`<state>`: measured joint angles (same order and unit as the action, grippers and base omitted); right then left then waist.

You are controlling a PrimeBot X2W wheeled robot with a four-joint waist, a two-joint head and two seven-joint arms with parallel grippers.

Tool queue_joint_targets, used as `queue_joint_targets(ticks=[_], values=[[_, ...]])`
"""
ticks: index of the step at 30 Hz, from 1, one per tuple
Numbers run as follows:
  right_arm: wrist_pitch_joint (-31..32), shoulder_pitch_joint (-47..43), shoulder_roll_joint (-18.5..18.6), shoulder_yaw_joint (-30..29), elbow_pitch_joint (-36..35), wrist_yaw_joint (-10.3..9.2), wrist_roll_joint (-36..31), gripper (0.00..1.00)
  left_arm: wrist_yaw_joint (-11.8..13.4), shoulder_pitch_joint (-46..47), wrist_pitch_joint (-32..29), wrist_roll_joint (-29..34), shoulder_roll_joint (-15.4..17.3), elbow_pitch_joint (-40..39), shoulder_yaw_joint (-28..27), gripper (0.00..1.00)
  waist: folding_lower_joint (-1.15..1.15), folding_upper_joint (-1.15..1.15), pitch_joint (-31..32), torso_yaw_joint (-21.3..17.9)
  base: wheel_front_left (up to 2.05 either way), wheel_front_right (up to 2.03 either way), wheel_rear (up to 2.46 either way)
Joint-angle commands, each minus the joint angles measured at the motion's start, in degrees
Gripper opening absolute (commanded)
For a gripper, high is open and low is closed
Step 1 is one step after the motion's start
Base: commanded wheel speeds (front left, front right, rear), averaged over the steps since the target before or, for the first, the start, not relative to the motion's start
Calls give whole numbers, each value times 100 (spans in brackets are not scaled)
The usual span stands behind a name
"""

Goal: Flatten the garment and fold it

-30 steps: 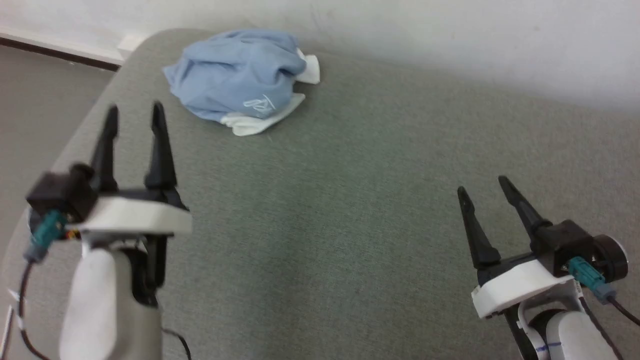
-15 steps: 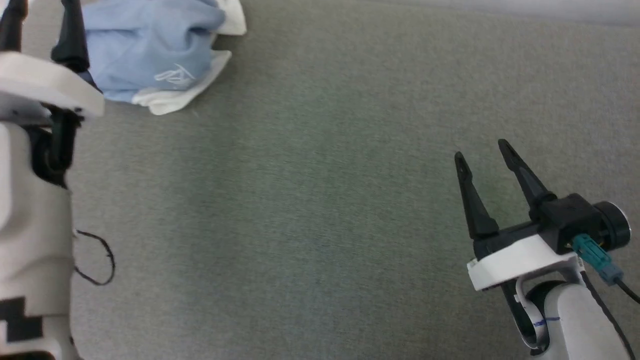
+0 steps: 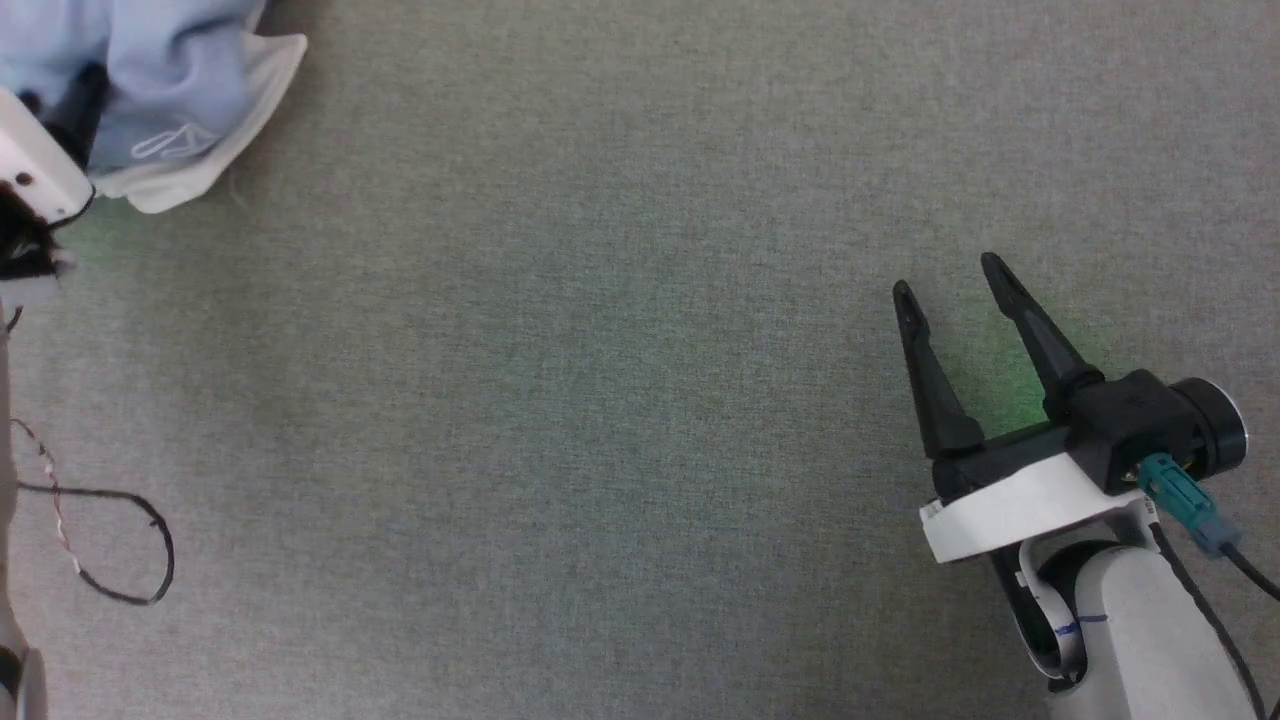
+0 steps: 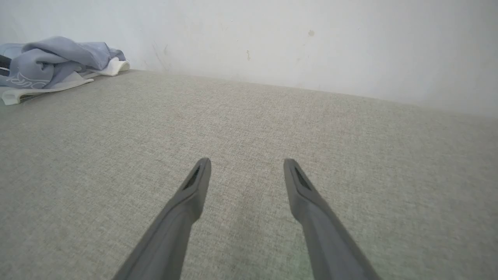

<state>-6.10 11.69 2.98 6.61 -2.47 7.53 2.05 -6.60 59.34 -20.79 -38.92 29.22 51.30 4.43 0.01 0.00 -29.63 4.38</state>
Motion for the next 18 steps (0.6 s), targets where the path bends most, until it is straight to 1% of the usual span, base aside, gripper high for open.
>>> queue_joint_targets(ticks=[1, 3, 5, 7, 8, 9, 10, 14, 18], values=[[-38, 131, -10, 49, 3, -4, 23, 100, -58, 177, -298, -163, 106, 278, 102, 100, -1, 0, -179, -106, 0, 0, 0], [-30, 155, -10, 87, -17, -4, 24, 100, -70, 247, -595, -267, 160, 502, 221, 100, -1, 0, -234, -116, 0, 0, 0], [-20, 187, -10, 131, -52, -4, 33, 100, -82, 325, -738, -295, 244, 718, 332, 100, -1, 0, -288, -138, 0, 0, 0], [-8, 206, -11, 155, -88, -4, 39, 100, -89, 351, -918, -273, 260, 888, 473, 100, -1, 0, -313, -158, 0, 0, 0], [-2, 206, -11, 156, -103, -4, 42, 100, -89, 339, -989, -265, 239, 915, 538, 58, -1, 0, -308, -168, 0, 0, 0], [4, 203, -11, 152, -113, -4, 44, 100, -89, 327, -1087, -290, 206, 936, 587, 7, -1, 0, -299, -173, 0, 0, 0], [7, 198, -11, 145, -118, -4, 42, 100, -89, 322, -1131, -318, 191, 938, 617, 0, -1, 0, -282, -178, 0, 0, 0], [19, 175, -11, 137, -100, -4, 50, 100, -89, 333, -969, -277, 238, 909, 705, 0, -1, 0, -190, -193, 0, 0, 0], [-24, 124, -11, 142, -36, -4, 87, 100, -66, 410, -341, -80, 338, 865, 780, 0, -1, 0, 55, -188, 0, 0, 0]])
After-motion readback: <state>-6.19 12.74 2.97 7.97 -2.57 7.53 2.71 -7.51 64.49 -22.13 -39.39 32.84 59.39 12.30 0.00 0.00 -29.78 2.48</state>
